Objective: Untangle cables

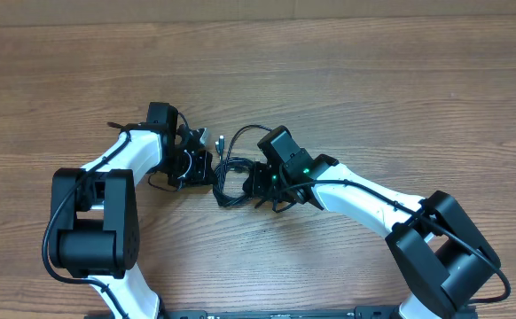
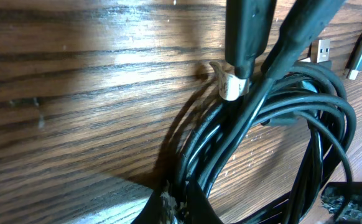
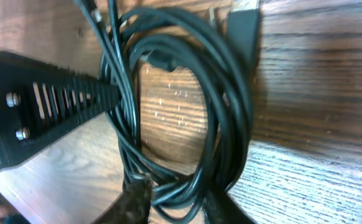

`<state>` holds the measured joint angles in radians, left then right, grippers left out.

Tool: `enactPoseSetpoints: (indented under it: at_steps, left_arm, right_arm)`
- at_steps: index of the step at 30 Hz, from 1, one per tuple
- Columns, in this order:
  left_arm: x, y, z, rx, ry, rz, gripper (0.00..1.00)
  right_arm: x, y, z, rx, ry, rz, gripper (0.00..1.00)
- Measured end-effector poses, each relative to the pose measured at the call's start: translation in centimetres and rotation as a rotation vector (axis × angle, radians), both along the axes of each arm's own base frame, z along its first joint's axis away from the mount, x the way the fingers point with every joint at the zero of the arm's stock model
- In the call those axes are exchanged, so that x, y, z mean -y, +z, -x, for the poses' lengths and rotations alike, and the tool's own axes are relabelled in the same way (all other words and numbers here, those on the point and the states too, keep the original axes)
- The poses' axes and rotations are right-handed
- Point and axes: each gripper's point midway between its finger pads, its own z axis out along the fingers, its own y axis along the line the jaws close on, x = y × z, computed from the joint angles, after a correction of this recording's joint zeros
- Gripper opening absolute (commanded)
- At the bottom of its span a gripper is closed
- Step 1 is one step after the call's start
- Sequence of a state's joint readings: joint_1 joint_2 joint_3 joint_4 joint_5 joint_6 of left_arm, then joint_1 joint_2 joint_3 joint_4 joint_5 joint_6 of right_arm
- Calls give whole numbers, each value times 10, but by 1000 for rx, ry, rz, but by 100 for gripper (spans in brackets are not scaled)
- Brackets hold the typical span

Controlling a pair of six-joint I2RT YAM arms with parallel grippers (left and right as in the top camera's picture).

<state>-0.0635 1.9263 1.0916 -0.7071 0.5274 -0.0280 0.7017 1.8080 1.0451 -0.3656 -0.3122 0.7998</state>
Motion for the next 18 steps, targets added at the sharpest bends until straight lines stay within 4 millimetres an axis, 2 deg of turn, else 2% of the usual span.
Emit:
enactPoseSetpoints:
  at_steps: [5, 8, 10, 12, 13, 14, 16, 18]
  left_arm:
    - [1, 0, -6, 28, 0, 8, 4]
    - [3, 1, -23, 105, 6, 19, 6]
    - [4, 1, -32, 138, 11, 20, 4]
    - [4, 2, -33, 133, 21, 20, 4]
    - [3, 2, -33, 126, 25, 17, 4]
    - [3, 2, -33, 116, 28, 13, 4]
    - [1, 2, -32, 94, 37, 1, 4]
    - [0, 3, -32, 83, 40, -8, 4]
  right_arm:
    - [-1, 6, 5, -32, 32, 3, 37]
    - [-6, 18, -2, -20, 38, -14, 43]
    - [-11, 26, -9, 8, 42, -37, 47]
    - [-15, 30, -14, 33, 45, -57, 38]
    - [-17, 32, -17, 51, 49, -70, 27]
    - [-20, 35, -21, 71, 52, -85, 25]
    - [-26, 42, -28, 107, 46, -118, 31]
    - [-33, 51, -37, 151, 42, -157, 45]
